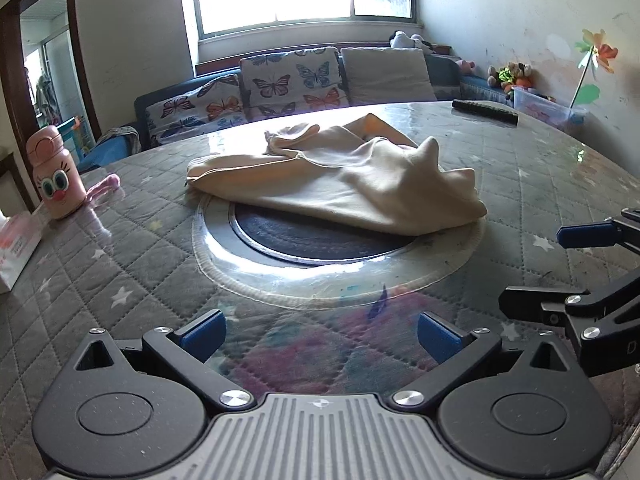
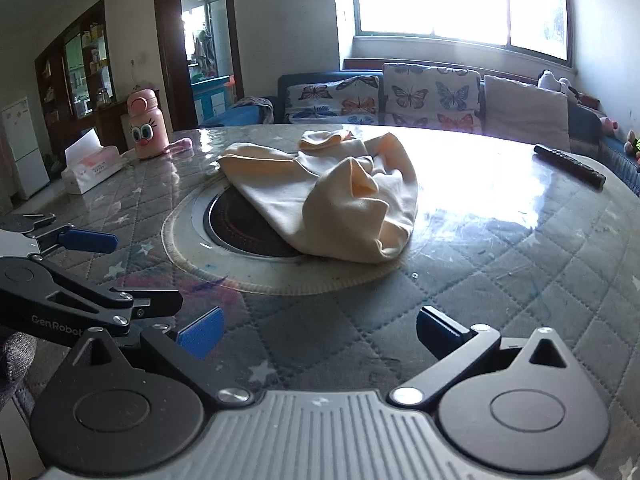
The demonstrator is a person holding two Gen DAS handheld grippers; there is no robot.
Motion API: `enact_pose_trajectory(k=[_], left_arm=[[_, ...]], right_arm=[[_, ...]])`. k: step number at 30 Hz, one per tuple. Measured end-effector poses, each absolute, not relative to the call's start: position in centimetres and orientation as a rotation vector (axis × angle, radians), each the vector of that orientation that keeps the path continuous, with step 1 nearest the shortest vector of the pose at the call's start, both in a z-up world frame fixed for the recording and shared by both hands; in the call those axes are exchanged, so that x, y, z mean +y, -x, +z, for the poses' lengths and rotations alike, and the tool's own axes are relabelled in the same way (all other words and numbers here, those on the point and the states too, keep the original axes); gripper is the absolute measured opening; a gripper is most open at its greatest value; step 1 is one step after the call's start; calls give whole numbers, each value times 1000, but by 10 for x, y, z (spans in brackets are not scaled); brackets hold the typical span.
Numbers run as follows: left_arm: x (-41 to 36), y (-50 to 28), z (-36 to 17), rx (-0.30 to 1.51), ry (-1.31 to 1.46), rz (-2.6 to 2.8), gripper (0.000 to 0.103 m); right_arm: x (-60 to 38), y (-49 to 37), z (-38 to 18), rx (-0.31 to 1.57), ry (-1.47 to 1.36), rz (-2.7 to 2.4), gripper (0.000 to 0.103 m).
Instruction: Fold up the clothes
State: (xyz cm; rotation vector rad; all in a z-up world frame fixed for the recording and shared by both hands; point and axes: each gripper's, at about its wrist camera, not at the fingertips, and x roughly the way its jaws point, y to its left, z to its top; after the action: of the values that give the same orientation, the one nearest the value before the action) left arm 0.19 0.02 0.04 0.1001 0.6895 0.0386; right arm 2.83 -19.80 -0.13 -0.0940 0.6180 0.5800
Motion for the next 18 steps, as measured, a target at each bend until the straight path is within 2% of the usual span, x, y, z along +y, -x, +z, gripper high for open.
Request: enact_pose_trajectory(k=[18], left_arm=[[1,-24,3,705,-123,42,103]], right_arm=[[-198,-45,-9,689,68,568,103]])
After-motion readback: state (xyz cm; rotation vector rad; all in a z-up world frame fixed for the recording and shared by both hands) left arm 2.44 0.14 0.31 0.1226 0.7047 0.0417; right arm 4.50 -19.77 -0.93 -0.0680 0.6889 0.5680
